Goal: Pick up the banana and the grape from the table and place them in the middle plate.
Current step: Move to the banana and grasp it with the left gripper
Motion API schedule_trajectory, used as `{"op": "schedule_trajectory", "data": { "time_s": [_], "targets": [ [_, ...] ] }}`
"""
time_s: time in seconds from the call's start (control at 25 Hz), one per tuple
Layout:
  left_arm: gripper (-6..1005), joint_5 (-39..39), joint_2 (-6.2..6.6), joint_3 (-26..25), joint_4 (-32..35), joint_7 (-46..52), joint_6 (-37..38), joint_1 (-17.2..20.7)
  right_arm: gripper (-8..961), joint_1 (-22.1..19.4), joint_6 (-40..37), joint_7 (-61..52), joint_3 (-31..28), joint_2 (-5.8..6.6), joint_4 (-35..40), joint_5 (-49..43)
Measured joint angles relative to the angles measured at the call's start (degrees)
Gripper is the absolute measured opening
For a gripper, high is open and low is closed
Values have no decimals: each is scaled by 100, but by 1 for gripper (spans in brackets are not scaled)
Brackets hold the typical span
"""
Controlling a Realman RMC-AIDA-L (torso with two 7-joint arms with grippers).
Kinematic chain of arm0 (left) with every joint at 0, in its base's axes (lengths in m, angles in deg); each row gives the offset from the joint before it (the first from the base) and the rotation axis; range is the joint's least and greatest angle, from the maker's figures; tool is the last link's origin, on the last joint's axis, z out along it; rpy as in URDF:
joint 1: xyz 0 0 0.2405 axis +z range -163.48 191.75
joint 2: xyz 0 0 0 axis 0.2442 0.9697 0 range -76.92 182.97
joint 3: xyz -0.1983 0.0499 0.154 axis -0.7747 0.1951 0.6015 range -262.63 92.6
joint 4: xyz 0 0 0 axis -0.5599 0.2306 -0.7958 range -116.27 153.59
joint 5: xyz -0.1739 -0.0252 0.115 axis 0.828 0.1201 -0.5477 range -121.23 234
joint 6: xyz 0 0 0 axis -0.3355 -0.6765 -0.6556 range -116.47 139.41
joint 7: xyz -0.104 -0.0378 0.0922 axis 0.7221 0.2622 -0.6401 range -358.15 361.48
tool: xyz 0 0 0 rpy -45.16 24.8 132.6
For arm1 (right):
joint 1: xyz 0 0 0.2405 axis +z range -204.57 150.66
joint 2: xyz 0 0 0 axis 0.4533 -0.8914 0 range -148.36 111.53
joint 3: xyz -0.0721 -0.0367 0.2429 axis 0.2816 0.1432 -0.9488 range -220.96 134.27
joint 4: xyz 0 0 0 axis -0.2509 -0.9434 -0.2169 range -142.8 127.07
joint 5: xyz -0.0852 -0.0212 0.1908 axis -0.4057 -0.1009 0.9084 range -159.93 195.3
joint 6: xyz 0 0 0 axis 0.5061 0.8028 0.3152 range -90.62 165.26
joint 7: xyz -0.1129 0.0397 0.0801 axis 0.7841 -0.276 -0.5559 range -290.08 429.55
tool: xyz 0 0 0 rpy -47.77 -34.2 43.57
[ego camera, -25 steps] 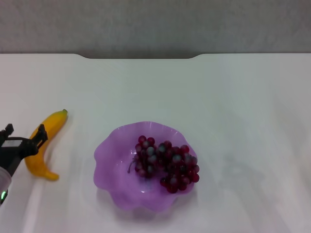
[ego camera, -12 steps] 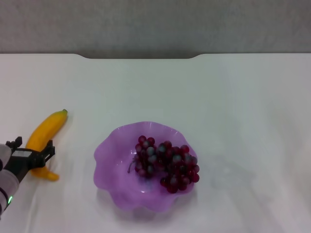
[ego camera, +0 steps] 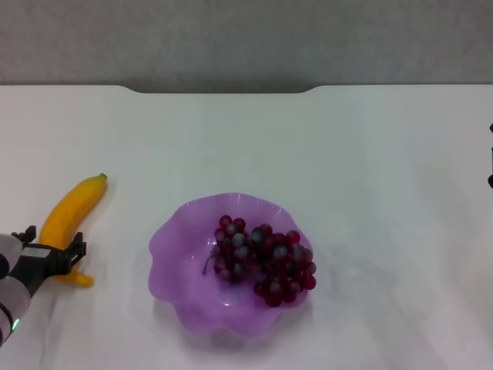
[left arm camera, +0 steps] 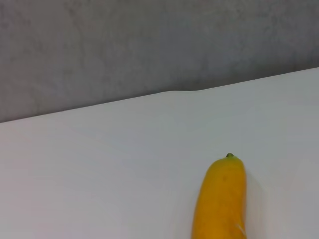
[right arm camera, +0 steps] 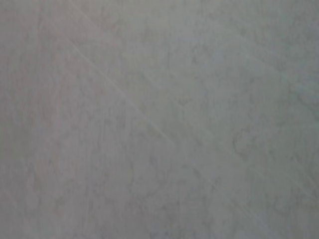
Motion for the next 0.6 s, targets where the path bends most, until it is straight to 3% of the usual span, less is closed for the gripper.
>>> {"op": "schedule_trajectory", "data": {
  "time_s": [0.48,0.6],
  "targets": [
    [690,0,-9,0,-7,-51,-2,22,0,-4,-10,8,11,0,-2,-1],
    [503,0,-9,1,-10,-51,-2,20,0,-5,-10,9,32,0,-5,-4]
  ]
}}
